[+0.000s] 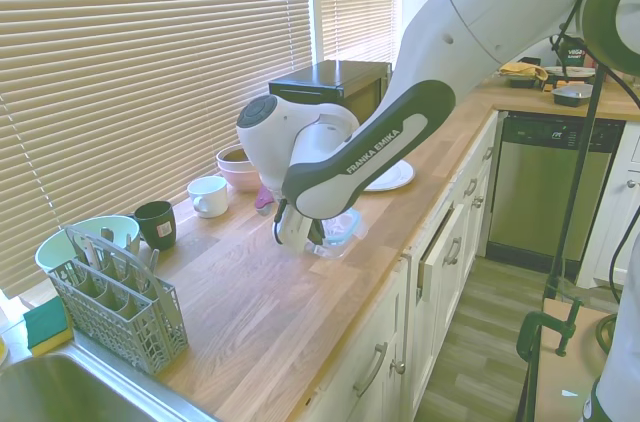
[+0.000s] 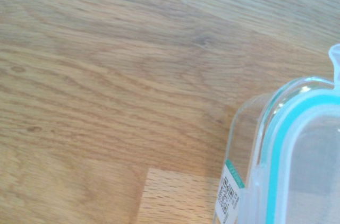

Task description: Cover the lid of the food container

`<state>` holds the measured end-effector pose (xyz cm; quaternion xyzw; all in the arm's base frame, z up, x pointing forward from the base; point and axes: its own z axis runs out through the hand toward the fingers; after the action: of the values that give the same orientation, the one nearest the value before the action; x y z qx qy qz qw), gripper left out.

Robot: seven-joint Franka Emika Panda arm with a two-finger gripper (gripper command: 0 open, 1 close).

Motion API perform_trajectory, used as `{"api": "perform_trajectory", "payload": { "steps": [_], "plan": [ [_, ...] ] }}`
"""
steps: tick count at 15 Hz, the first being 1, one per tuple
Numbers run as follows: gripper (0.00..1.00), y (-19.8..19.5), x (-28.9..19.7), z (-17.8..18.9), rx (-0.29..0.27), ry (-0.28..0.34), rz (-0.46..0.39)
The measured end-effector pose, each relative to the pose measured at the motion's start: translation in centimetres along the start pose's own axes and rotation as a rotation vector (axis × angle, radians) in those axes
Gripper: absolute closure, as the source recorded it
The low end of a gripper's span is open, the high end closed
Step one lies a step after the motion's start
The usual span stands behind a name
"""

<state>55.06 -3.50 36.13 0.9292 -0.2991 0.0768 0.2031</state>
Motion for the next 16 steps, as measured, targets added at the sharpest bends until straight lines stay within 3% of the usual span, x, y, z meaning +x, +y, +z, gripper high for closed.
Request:
{"api": "perform_trajectory", "payload": {
  "steps": [6,16],
  "plan": [
    [0.0,-0.1,0.2,0.1,0.028,-0.033,0.037],
    [0.0,1.3,2.5,-3.2,0.205,-0.092,0.154]
  ]
}}
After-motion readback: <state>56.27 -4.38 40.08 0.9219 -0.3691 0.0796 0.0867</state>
